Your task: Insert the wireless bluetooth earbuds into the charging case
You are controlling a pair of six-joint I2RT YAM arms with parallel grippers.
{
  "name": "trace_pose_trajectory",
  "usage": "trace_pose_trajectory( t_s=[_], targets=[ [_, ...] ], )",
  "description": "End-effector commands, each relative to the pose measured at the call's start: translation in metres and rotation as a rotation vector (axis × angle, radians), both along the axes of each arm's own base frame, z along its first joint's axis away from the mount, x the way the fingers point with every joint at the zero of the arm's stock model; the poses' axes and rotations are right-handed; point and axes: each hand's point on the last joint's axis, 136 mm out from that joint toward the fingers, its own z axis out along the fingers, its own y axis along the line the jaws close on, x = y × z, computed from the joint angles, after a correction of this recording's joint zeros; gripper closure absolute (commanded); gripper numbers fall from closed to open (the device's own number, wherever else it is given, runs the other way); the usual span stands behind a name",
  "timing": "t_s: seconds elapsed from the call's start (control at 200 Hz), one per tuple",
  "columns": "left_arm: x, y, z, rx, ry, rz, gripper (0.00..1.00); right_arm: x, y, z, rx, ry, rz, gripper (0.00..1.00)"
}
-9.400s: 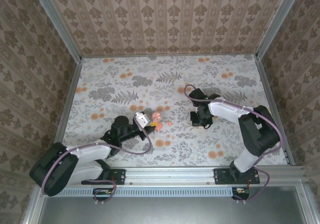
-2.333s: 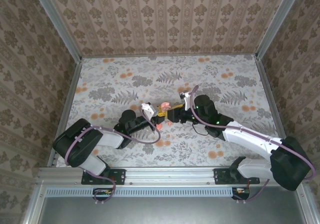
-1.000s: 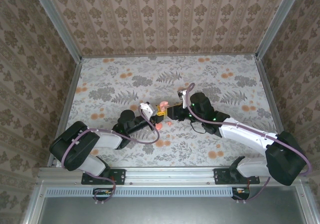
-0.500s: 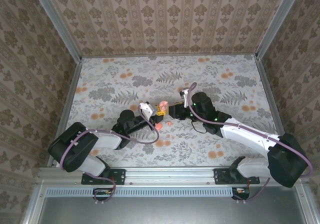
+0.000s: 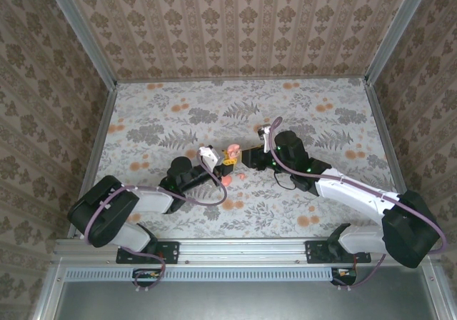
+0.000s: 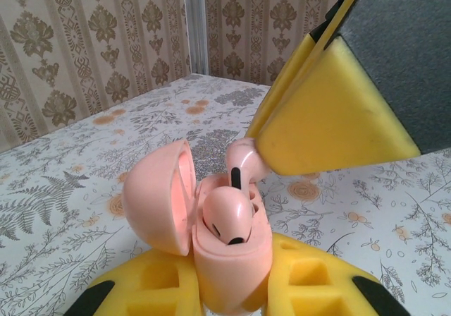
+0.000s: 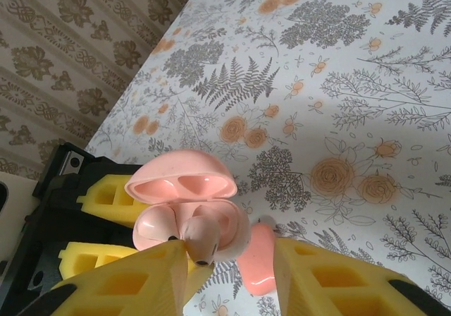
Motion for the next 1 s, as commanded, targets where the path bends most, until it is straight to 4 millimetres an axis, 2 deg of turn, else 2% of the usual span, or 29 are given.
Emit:
trace_pose_trajectory(
  t_s=[0.0,0.995],
  targets=[
    [-0.006,-0.001,0.014,-0.024,-0.050,-0.023,0.93,0.003,-0.003,0.010,0.028,-0.029,-0.014,0.65],
    [-0.008,0.002,0.017,-0.021,-0.053,-0.020,0.93,0.002,0.014,0.022,0.083,-0.058,0.071,0.74]
  ],
)
